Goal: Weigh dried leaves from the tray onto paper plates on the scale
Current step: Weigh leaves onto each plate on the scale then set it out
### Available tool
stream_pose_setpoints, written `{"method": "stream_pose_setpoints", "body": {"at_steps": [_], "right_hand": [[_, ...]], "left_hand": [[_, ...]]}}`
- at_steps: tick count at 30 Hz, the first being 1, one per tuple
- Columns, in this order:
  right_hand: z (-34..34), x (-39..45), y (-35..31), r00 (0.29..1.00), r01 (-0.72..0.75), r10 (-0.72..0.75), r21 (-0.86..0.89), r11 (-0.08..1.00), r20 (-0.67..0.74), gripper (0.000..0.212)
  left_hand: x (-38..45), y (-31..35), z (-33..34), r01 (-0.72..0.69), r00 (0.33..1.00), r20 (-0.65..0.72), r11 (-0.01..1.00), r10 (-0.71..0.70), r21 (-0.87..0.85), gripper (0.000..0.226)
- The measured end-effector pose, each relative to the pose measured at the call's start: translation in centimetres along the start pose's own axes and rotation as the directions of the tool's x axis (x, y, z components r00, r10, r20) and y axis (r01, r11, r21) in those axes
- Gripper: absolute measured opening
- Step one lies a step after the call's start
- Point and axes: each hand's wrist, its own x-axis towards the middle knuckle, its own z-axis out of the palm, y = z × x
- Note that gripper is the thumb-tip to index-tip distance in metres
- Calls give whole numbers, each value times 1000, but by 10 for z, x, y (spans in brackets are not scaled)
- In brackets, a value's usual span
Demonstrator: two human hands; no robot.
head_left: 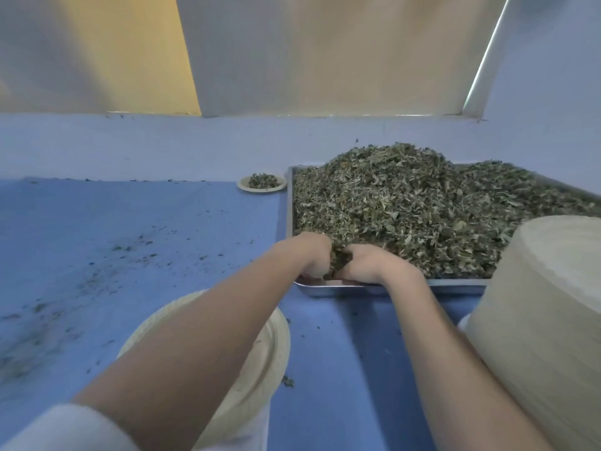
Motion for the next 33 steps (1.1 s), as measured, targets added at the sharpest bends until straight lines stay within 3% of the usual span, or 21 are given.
{"method": "stream_pose_setpoints", "body": {"at_steps": [3, 6, 8, 10, 13, 15, 16, 19, 21, 24, 28, 33], "right_hand": [[-1, 2, -1, 985, 175, -175, 100, 979, -10, 26], [-9, 3, 2, 986, 142, -133, 87, 986, -103, 55], [-12, 6, -1, 997, 74, -74, -2, 997, -5, 71], [-7, 12, -10, 993, 81, -75, -68, 994, 94, 58], [2, 15, -18, 992, 127, -127, -74, 989, 1, 24], [0, 14, -14, 992, 103, -99, 56, 993, -79, 16], [-2, 12, -12, 991, 89, -70, 178, 980, -110, 15], [-12, 3, -10, 982, 126, -18, 575, 808, -190, 25], [-17, -3, -14, 968, 179, 0, 691, 700, -251, 28], [-21, -8, -22, 923, 235, 52, 667, 708, -381, 35], [-30, -28, -38, 881, 284, 37, 589, 757, -472, 41], [-37, -70, -75, 877, 385, -156, 471, 794, -454, 37]], "left_hand": [[8, -5, -2, -9, 997, 80, 996, 17, -90, 16], [10, -13, -12, 11, 995, 102, 993, 1, -117, 34], [12, -16, -16, 12, 997, 82, 999, -8, -44, 42], [13, -15, -15, 7, 993, 114, 1000, -6, -13, 34], [19, -10, -5, 43, 988, 150, 994, -27, -100, 4], [20, -11, -1, 83, 991, 128, 962, -50, -261, 10], [20, -11, -1, 90, 993, 104, 928, -55, -361, 7], [14, -15, -8, 60, 997, -10, 798, -82, -600, 43], [5, -17, -14, 15, 996, -47, 647, -79, -763, 63], [-12, -16, -23, -21, 998, -39, 368, -43, -929, 84], [-39, -18, -32, -77, 996, -81, 101, -39, -992, 84], [-96, -35, -34, -122, 990, -120, -29, -74, -992, 59]]}}
